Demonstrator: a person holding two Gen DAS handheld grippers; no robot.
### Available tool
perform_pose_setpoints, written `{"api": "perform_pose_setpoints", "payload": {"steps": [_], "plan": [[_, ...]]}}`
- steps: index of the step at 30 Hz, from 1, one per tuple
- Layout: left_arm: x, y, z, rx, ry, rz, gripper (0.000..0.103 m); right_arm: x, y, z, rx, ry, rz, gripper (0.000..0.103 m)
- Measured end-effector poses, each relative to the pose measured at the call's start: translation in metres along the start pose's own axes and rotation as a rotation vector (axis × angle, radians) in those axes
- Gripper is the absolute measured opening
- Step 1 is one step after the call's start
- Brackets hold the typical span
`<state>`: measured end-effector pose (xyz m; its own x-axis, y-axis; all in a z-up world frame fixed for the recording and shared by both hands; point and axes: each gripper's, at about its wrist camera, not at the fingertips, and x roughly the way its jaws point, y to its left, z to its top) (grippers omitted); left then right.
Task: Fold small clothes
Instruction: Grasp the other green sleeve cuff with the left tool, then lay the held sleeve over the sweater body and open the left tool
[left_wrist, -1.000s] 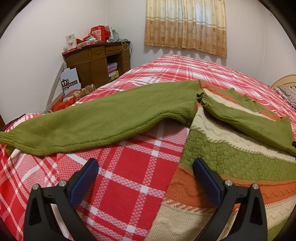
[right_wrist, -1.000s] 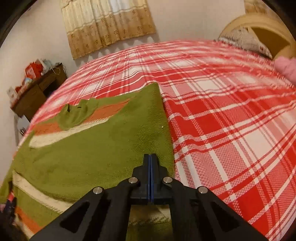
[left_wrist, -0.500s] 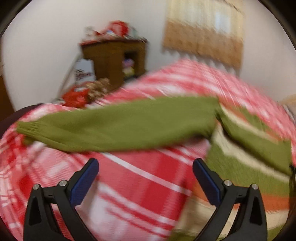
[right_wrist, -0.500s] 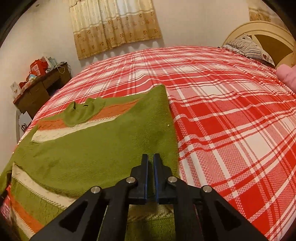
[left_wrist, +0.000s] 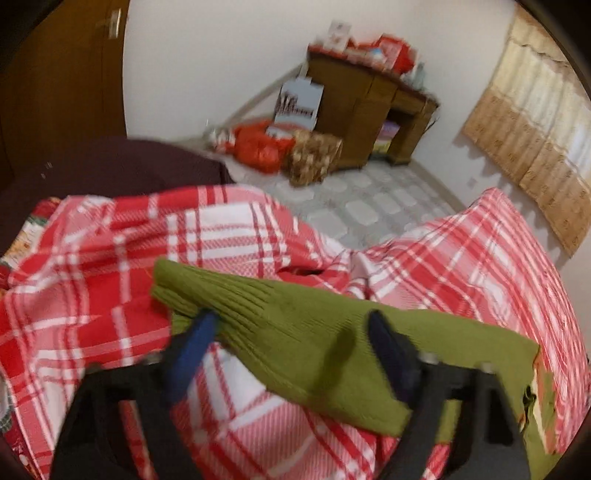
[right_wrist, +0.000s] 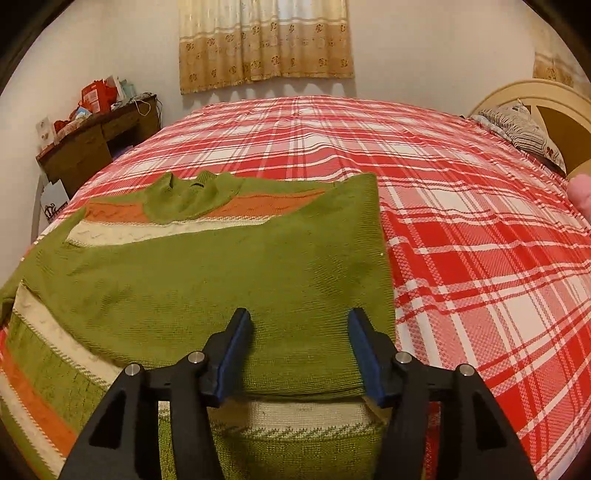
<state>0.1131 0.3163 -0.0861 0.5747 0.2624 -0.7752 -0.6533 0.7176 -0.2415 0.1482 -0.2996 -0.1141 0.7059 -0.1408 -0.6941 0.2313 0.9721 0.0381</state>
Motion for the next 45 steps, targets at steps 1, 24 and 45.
{"api": "perform_pose_setpoints", "payload": {"steps": [1, 24, 45], "plan": [[0.004, -0.001, 0.001, -0.005, 0.007, 0.004, 0.072, 0.0, -0.001, 0.0, 0.005, -0.001, 0.007, 0.057], [-0.128, -0.221, -0.14, 0.689, -0.335, -0.448, 0.009, -0.001, -0.002, 0.001, 0.018, -0.007, 0.026, 0.059], [-0.052, -0.143, -0.177, 0.566, -0.064, -0.316, 0.097, -0.015, 0.011, 0.009, 0.177, 0.016, 0.228, 0.065]]}}
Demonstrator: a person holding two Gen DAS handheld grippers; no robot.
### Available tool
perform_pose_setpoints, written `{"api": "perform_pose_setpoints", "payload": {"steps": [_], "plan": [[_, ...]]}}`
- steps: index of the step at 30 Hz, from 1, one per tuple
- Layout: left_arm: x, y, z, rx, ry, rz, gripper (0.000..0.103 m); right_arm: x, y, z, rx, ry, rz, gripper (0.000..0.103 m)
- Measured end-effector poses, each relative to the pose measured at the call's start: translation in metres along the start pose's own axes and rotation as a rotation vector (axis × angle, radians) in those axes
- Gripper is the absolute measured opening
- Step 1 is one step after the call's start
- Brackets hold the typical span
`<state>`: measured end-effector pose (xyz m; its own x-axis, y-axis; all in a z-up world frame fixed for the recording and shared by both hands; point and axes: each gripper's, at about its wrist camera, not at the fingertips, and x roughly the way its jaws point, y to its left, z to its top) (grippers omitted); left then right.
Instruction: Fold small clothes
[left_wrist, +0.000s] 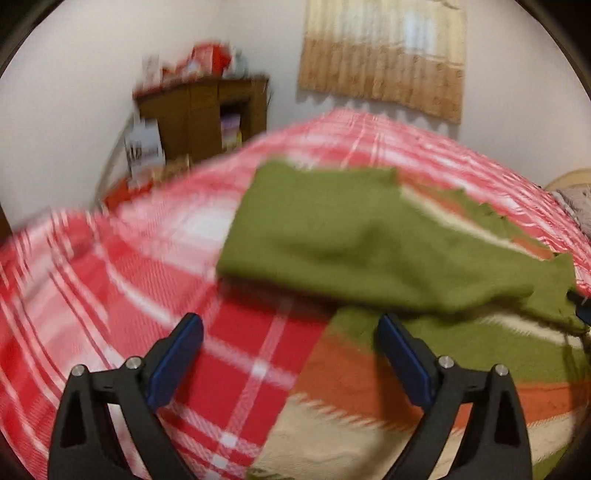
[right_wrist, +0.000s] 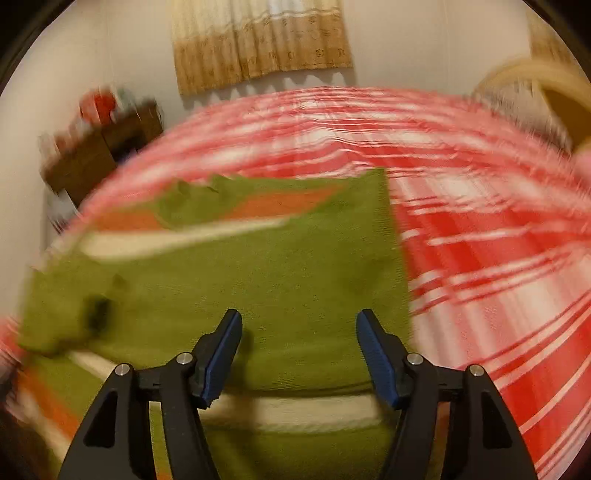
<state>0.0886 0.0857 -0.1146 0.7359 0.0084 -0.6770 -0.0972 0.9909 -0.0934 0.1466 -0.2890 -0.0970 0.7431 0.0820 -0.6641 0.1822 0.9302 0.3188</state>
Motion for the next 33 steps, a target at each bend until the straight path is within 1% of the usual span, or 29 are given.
{"api": "perform_pose_setpoints", "payload": {"steps": [1, 2, 4, 5, 7, 9, 11, 12, 13, 14, 15, 17, 20, 23, 25, 27, 30, 31, 33], "plan": [[-0.003, -0.002, 0.001, -0.005, -0.023, -0.01, 0.1, -0.001, 0.011, -0.001, 0.036, -0.002, 0.083, 0.065], [-0.004, -0.004, 0.003, -0.005, -0.021, -0.013, 0.102, 0.0, 0.023, 0.0, 0.035, 0.003, 0.118, 0.065], [0.002, -0.013, 0.003, 0.027, 0.001, 0.018, 0.103, 0.012, 0.058, 0.002, -0.03, 0.033, 0.154, 0.065], [0.001, -0.017, 0.002, 0.043, -0.005, 0.034, 0.103, 0.019, 0.072, 0.003, -0.058, 0.048, 0.165, 0.065], [0.0, -0.016, 0.001, 0.039, -0.007, 0.026, 0.103, 0.037, 0.098, 0.003, -0.108, 0.071, 0.171, 0.065], [-0.001, -0.011, -0.001, 0.026, -0.01, 0.009, 0.103, 0.058, 0.117, 0.001, -0.148, 0.124, 0.155, 0.065], [-0.001, -0.01, -0.002, 0.027, -0.012, 0.009, 0.103, 0.077, 0.133, -0.006, -0.194, 0.182, 0.147, 0.065], [0.001, -0.008, -0.002, 0.029, -0.012, 0.012, 0.103, 0.078, 0.142, -0.01, -0.241, 0.162, 0.113, 0.065], [0.0, -0.009, -0.002, 0.03, -0.015, 0.013, 0.103, 0.076, 0.15, -0.014, -0.302, 0.133, 0.084, 0.054], [0.001, -0.008, -0.002, 0.029, -0.016, 0.011, 0.103, 0.076, 0.157, -0.016, -0.35, 0.132, 0.076, 0.021], [0.002, -0.006, -0.002, 0.027, -0.017, 0.008, 0.103, 0.077, 0.162, -0.018, -0.372, 0.141, 0.072, 0.006], [0.003, -0.006, -0.002, 0.027, -0.016, 0.009, 0.103, 0.073, 0.166, -0.018, -0.383, 0.129, 0.061, 0.005], [0.005, -0.005, 0.0, 0.024, -0.017, 0.005, 0.103, 0.06, 0.173, -0.006, -0.373, 0.111, 0.102, 0.005], [0.006, -0.005, 0.001, 0.024, -0.017, 0.007, 0.103, 0.031, 0.191, 0.02, -0.4, 0.043, 0.143, 0.005], [0.006, -0.004, 0.001, 0.023, -0.017, 0.006, 0.103, 0.004, 0.205, 0.044, -0.412, -0.027, 0.172, 0.005], [0.006, -0.004, 0.001, 0.022, -0.016, 0.005, 0.103, -0.016, 0.218, 0.066, -0.419, -0.098, 0.181, 0.005], [0.005, -0.004, 0.001, 0.021, -0.017, 0.007, 0.103, -0.053, 0.223, 0.096, -0.437, -0.225, 0.145, 0.005], [0.005, -0.004, 0.001, 0.021, -0.017, 0.007, 0.103, -0.063, 0.218, 0.105, -0.441, -0.263, 0.119, 0.005], [0.005, -0.004, 0.001, 0.02, -0.018, 0.007, 0.103, -0.074, 0.201, 0.116, -0.434, -0.304, 0.073, 0.005]]}}
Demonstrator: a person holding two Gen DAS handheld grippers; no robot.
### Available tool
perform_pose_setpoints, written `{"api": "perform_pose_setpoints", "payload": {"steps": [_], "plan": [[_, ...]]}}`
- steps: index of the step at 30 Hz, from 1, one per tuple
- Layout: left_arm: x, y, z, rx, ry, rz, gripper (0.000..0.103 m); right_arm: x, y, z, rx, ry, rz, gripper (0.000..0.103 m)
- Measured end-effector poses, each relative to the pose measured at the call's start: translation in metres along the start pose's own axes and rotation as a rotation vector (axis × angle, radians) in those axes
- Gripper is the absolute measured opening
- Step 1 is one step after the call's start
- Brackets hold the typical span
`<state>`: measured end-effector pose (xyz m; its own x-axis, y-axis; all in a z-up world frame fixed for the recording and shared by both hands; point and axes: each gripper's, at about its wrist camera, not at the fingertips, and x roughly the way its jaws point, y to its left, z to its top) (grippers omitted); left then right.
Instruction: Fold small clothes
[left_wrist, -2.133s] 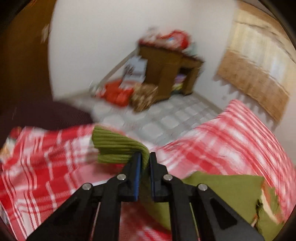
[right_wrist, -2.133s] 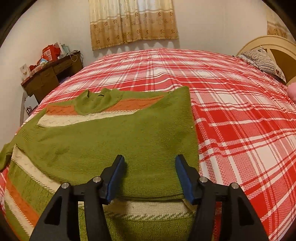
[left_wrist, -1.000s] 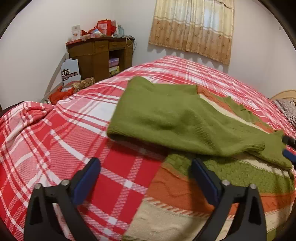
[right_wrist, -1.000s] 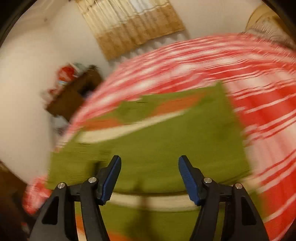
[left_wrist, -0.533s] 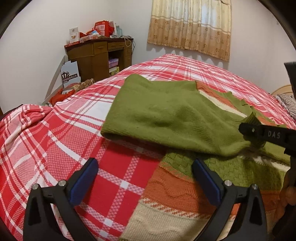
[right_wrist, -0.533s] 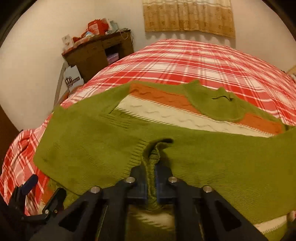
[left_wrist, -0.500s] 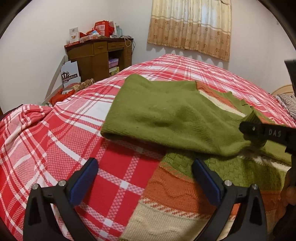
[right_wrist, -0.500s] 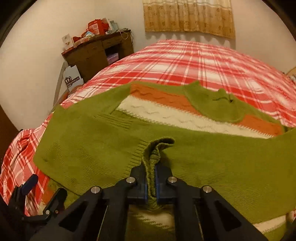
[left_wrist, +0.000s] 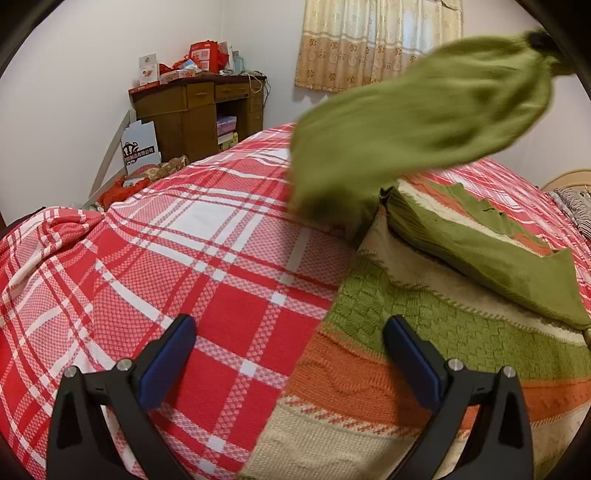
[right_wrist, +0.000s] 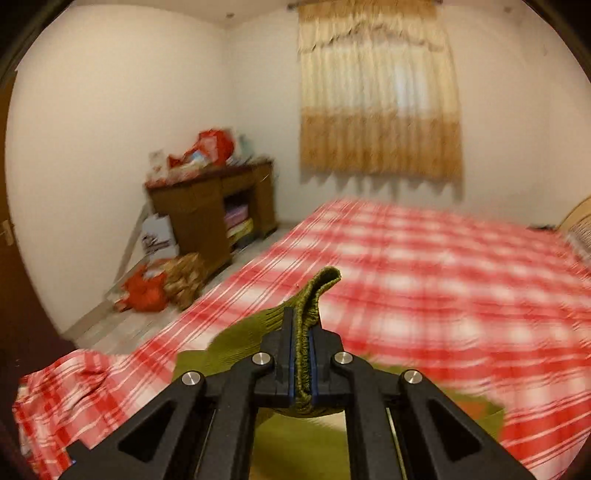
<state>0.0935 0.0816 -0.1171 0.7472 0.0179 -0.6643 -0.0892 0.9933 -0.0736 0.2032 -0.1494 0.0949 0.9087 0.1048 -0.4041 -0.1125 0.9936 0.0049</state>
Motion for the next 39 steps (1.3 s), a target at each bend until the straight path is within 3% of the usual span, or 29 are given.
{"api": "perform_pose_setpoints", "payload": {"steps": [5, 10, 16, 18, 20, 21, 23, 24, 27, 32, 35, 37, 39], "plan": [[0.0, 0.0, 0.0, 0.001, -0.001, 0.003, 0.103, -0.006, -0.074, -0.028, 0.031, 0.05, -0.168, 0.005], [0.001, -0.001, -0.001, 0.003, -0.002, 0.009, 0.103, 0.019, -0.144, -0.106, 0.097, 0.233, -0.302, 0.005], [0.001, -0.001, -0.001, 0.003, -0.001, 0.008, 0.103, 0.051, -0.181, -0.191, 0.239, 0.429, -0.26, 0.008], [0.001, -0.001, -0.001, 0.003, -0.001, 0.009, 0.103, 0.041, -0.178, -0.195, 0.233, 0.391, -0.256, 0.012], [0.001, -0.001, -0.001, 0.003, -0.001, 0.009, 0.103, 0.028, -0.181, -0.194, 0.229, 0.391, -0.302, 0.029], [0.001, -0.001, -0.001, 0.004, -0.001, 0.01, 0.103, 0.015, -0.184, -0.192, 0.224, 0.364, -0.357, 0.029], [0.001, -0.001, 0.0, 0.003, -0.002, 0.01, 0.103, -0.009, -0.192, -0.187, 0.211, 0.32, -0.551, 0.03], [0.001, -0.001, 0.0, 0.004, -0.001, 0.01, 0.103, -0.02, -0.193, -0.184, 0.221, 0.295, -0.574, 0.03], [0.001, -0.001, -0.001, 0.005, -0.001, 0.014, 0.103, -0.032, -0.191, -0.177, 0.254, 0.249, -0.421, 0.03], [0.001, -0.001, -0.001, 0.006, -0.001, 0.014, 0.103, -0.008, -0.163, -0.177, 0.297, 0.3, -0.168, 0.03], [0.001, -0.001, -0.001, 0.005, -0.001, 0.012, 0.103, 0.015, -0.151, -0.188, 0.258, 0.359, -0.152, 0.03], [0.001, -0.001, -0.001, 0.005, -0.001, 0.012, 0.103, 0.037, -0.152, -0.208, 0.272, 0.466, -0.155, 0.031], [0.001, -0.001, -0.001, 0.004, -0.002, 0.012, 0.103, 0.029, -0.152, -0.212, 0.26, 0.423, -0.152, 0.032]]}}
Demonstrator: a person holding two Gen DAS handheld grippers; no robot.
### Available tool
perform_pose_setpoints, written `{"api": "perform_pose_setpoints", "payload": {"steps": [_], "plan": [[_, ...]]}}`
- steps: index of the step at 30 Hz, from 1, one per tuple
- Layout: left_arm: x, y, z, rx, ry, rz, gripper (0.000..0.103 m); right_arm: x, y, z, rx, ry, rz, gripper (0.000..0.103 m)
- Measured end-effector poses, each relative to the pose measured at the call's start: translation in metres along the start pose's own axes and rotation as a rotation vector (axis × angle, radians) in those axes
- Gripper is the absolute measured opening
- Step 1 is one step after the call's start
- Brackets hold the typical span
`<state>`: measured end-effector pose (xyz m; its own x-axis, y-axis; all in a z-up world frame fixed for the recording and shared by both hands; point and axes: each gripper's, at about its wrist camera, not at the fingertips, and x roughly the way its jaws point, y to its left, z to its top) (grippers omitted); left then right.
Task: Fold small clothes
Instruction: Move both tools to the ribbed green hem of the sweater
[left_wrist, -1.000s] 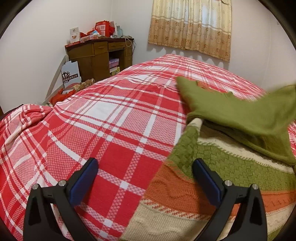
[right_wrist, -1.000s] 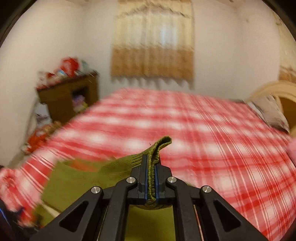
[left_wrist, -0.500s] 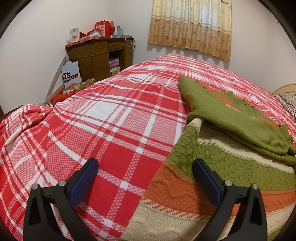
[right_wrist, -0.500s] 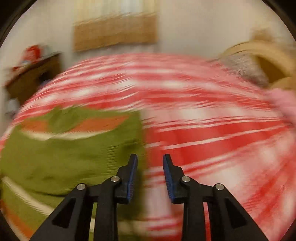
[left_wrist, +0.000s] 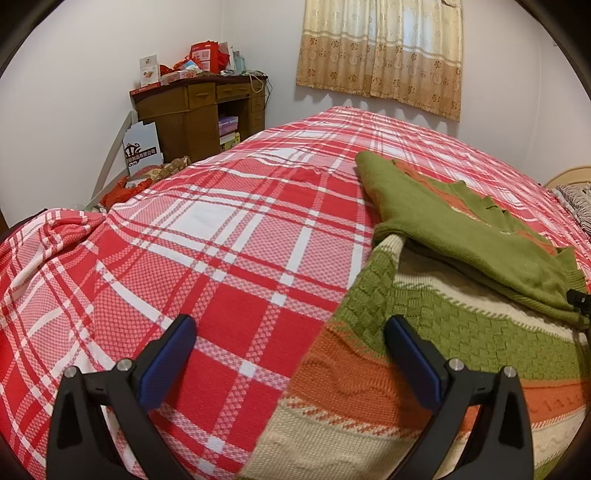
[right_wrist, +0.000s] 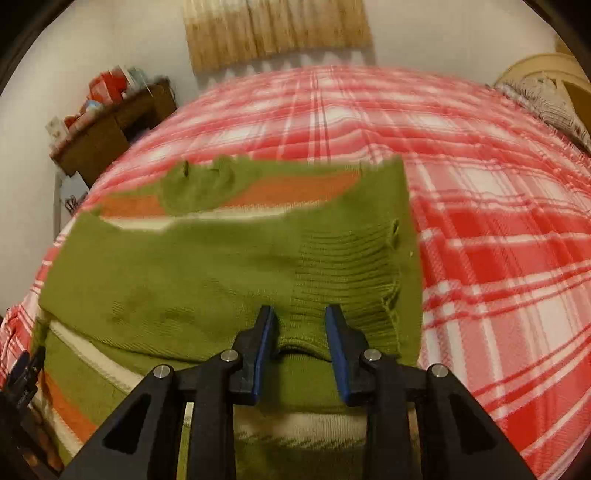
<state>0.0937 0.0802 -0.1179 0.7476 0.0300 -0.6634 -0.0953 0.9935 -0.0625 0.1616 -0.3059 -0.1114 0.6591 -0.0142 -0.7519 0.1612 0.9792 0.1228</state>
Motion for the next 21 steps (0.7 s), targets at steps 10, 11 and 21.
{"api": "perform_pose_setpoints", "payload": {"steps": [10, 11, 21], "plan": [[0.002, 0.003, -0.002, -0.006, 0.004, -0.013, 0.103, -0.125, -0.004, -0.05, -0.083, -0.122, -0.072, 0.039], [0.002, 0.004, -0.002, -0.005, 0.007, -0.016, 0.103, -0.144, -0.009, -0.056, -0.062, -0.156, -0.065, 0.046], [-0.047, 0.019, -0.027, 0.157, 0.062, -0.134, 0.103, -0.269, -0.042, -0.153, -0.026, -0.221, 0.006, 0.063]]}}
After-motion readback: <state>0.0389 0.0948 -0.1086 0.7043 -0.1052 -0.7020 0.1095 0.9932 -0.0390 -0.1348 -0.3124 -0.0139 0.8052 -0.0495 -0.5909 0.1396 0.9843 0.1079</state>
